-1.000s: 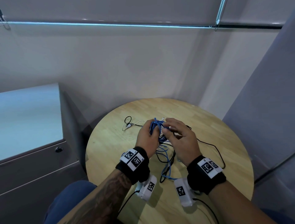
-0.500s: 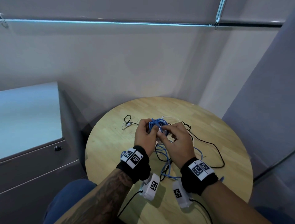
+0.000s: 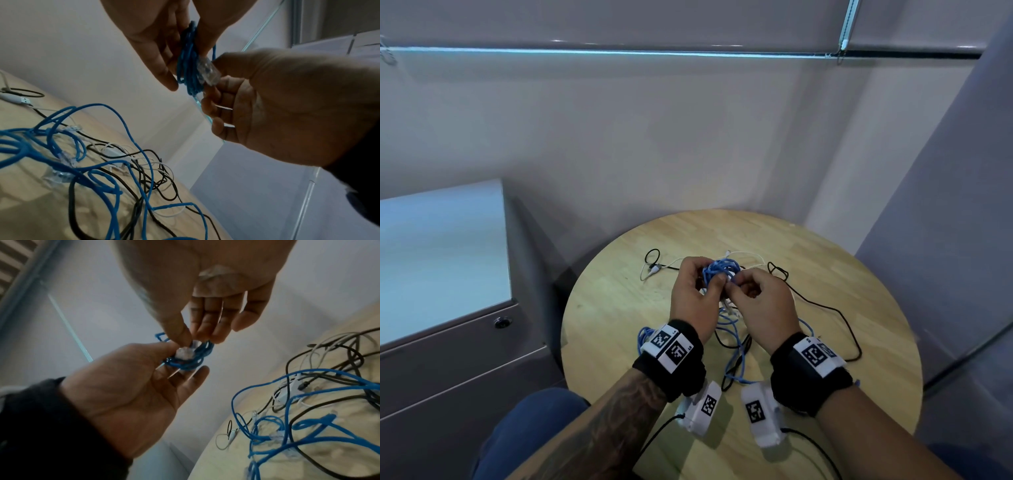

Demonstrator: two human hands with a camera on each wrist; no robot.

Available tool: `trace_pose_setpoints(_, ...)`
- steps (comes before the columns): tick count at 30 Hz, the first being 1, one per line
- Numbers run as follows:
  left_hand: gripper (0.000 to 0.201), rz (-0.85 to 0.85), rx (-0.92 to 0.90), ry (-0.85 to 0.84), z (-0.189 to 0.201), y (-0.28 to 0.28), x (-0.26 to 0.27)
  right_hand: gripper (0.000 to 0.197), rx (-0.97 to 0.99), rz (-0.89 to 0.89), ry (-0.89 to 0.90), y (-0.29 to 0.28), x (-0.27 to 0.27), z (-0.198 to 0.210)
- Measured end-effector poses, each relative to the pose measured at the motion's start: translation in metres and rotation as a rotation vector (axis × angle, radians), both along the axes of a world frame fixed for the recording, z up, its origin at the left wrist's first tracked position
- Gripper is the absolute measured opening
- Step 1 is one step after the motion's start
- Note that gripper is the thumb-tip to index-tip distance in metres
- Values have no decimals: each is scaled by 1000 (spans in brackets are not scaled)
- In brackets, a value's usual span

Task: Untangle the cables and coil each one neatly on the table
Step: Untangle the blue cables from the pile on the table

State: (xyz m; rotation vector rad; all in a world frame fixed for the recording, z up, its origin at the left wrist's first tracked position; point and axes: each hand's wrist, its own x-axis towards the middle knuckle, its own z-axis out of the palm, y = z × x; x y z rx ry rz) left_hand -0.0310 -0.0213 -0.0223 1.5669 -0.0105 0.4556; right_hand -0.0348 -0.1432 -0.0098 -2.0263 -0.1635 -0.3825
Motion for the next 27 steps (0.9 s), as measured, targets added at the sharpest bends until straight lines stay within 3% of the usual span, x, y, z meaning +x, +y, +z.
trace_pose_setpoints(3,28,-50,-18,25,3,2,-1,5,-68,32,-117,-1,-5,-1)
trace_pose_setpoints(6,29,-37,-15,31,5,2,-3,4,-93,38,-117,0,-6,1)
trace_pose_setpoints(11,21,-89,-51,26,6,2,-3,16,358,83,66,-1,-3,5)
trace_pose_setpoints(15,17,-214,-230,140,13,9,-2,8,453,138,127,-7,-5,9)
trace_pose_setpoints(20,19,-305,-416,234,15,14,0,11,378,165,79,-13,-1,13)
trace_pose_setpoints(24,19,-311,-484,235,14,16,1,17,147,160,-89,-8,-5,12)
trace_pose_setpoints(27,12,-298,-511,234,15,19,1,8,-14,124,-179,-11,-4,14)
